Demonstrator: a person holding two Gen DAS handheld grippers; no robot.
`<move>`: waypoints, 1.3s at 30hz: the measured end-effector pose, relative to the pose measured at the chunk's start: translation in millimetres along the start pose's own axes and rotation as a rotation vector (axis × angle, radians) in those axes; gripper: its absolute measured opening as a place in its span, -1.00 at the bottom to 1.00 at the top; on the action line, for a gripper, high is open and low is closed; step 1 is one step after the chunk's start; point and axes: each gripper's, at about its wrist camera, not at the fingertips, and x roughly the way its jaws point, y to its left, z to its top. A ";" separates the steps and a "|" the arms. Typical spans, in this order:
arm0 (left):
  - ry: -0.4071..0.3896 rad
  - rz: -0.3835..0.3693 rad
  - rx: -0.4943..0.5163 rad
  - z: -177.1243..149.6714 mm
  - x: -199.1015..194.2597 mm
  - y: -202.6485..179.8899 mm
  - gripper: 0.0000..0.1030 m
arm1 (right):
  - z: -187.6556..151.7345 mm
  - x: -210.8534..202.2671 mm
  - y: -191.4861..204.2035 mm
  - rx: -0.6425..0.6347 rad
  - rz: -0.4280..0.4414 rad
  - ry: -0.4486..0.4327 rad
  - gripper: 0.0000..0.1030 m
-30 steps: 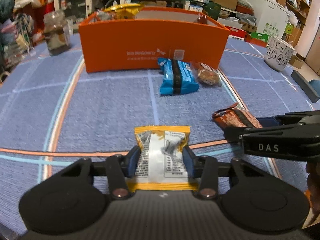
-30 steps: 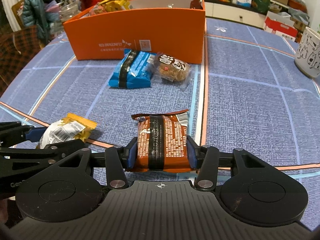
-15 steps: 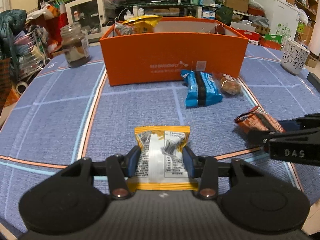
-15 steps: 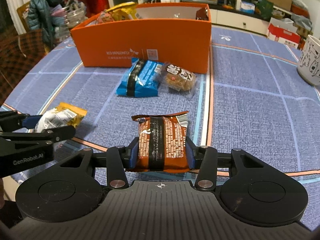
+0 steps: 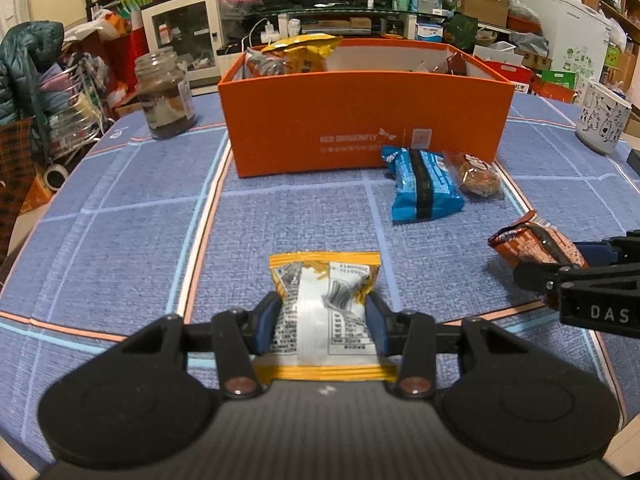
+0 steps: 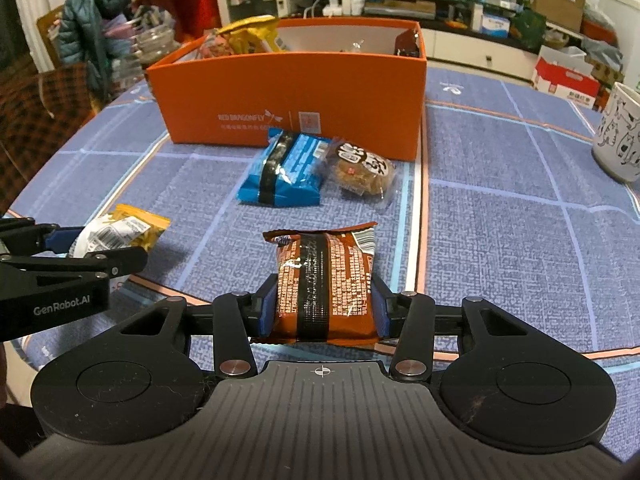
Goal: Organize snacks
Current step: 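Carry both packs over the orange box and open both tools to drop them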
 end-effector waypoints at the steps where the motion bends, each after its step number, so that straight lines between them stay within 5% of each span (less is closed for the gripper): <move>1: -0.001 0.002 -0.002 0.6 0.1 0.5 -0.15 | 0.3 -0.5 -0.2 0.001 0.000 -0.002 -0.38; 23: -0.019 0.022 -0.004 7.2 -2.2 4.1 -0.15 | 9.3 -14.5 5.9 0.004 0.014 -0.059 -0.38; 39: -0.188 0.014 -0.060 83.5 -34.7 34.1 -0.15 | 74.9 -74.3 -14.3 0.024 -0.023 -0.310 -0.38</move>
